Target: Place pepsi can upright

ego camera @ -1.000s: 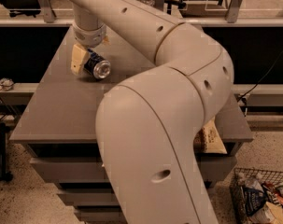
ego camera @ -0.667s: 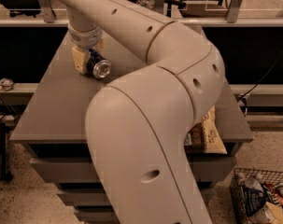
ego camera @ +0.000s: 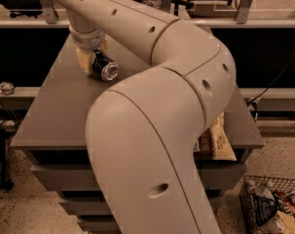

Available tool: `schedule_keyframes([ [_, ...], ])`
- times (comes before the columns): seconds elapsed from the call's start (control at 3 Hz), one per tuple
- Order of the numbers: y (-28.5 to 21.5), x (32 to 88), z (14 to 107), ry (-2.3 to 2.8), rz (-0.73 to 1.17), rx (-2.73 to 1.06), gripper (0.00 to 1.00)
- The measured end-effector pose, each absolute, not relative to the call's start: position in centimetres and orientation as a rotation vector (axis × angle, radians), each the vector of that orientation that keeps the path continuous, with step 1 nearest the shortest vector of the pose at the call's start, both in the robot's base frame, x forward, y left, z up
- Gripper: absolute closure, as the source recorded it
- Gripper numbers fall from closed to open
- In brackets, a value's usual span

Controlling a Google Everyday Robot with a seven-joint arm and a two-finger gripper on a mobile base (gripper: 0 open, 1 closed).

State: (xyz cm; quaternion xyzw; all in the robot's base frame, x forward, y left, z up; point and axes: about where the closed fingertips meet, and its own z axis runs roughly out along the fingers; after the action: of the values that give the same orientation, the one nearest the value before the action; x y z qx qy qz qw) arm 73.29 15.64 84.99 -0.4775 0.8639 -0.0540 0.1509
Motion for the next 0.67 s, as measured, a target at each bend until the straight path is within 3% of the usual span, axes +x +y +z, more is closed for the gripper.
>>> schedule_keyframes([
  [0.33,14.6,73.2,86.0,2.449,-0.136,-1.343,1.00],
  [0.67,12.7,72.7,87.5,2.350,0.001,-1.328,1.00],
])
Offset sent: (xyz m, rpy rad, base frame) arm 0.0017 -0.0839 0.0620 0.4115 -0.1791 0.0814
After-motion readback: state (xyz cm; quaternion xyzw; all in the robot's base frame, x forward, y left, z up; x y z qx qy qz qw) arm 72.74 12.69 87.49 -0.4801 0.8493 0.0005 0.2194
